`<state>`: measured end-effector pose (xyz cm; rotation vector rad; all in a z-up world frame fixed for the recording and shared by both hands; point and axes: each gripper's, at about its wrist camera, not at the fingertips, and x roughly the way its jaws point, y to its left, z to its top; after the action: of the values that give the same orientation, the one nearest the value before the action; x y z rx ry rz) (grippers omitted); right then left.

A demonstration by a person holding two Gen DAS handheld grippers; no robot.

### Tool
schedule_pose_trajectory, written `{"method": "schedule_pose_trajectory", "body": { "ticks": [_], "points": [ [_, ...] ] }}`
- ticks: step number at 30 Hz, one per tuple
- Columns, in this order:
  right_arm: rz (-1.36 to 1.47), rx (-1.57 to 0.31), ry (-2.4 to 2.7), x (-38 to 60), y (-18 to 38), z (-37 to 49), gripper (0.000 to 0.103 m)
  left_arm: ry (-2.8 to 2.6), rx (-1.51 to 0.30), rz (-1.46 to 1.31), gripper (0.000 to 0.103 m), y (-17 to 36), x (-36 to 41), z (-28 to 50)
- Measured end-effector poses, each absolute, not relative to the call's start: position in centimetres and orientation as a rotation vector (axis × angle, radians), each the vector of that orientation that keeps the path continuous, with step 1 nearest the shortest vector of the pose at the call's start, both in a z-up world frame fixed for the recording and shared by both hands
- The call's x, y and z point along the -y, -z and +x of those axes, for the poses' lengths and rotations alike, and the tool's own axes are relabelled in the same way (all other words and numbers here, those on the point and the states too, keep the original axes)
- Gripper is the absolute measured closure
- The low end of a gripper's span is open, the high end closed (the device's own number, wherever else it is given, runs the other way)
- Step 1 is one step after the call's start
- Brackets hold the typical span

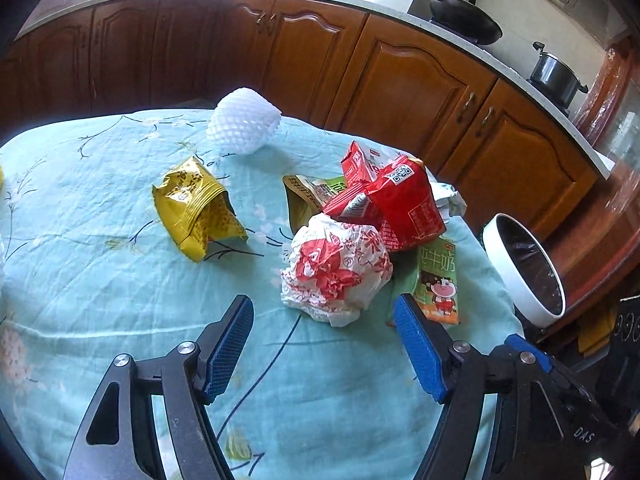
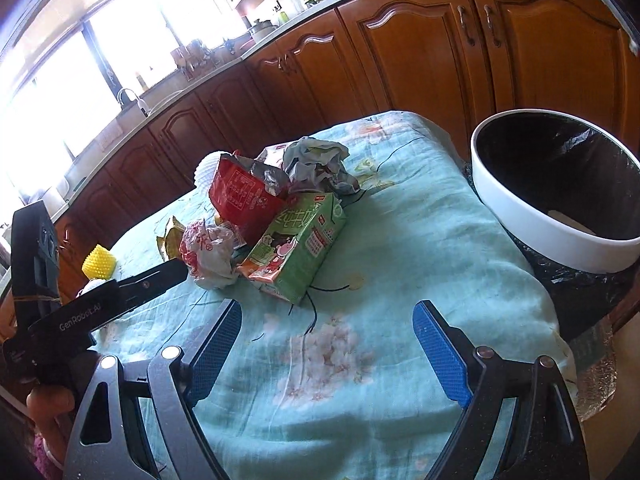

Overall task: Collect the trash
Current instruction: 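Grasp the red-and-white bag with the left tool while the right tool grasps the green milk carton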

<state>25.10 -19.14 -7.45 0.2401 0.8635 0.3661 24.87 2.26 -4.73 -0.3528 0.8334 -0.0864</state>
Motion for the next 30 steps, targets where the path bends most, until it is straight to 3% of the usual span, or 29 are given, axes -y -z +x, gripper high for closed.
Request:
{"method": "schedule_pose_trajectory", "body": {
  "ticks": [4, 6, 7, 10, 20, 25, 26, 30],
  "points": [
    [0.245, -0.866, -0.359, 19.1, 7.7, 25.2, 0.014, 0.100, -0.850, -0.350, 0.033, 5.5, -2.2, 26.7],
    [0.252, -0.868, -0.357, 19.2, 7.7, 25.3, 0.014, 0.102, -0.851, -0.338, 0.044, 5.8, -1.9, 27.4],
    [0.254, -0.867, -0.358, 19.2, 7.7, 25.4, 0.014, 0.111, -0.857, -0.339, 0.055, 6.0, -1.9, 27.6],
    [0.253, -0.866, -0.361, 18.8, 7.6, 25.8, 0.014, 0.115, -0.846, -0.341, 0.066, 6.2, -2.2, 27.3],
    [0.214, -0.913, -0.361, 13.6, 8.2, 28.9, 0.017, 0.075, -0.823, -0.357, 0.069, 5.5, -4.4, 22.6],
    [0.153, -0.945, -0.306, 11.8, 9.2, 30.6, 0.028, 0.071, -0.834, -0.354, 0.069, 5.3, -4.5, 21.8],
    [0.146, -0.953, -0.297, 11.8, 9.5, 30.7, 0.036, 0.073, -0.838, -0.354, 0.069, 5.3, -4.4, 21.7],
    [0.134, -0.931, -0.307, 12.8, 9.1, 30.1, 0.047, 0.093, -0.830, -0.344, 0.069, 4.9, -3.8, 21.7]
  ]
}}
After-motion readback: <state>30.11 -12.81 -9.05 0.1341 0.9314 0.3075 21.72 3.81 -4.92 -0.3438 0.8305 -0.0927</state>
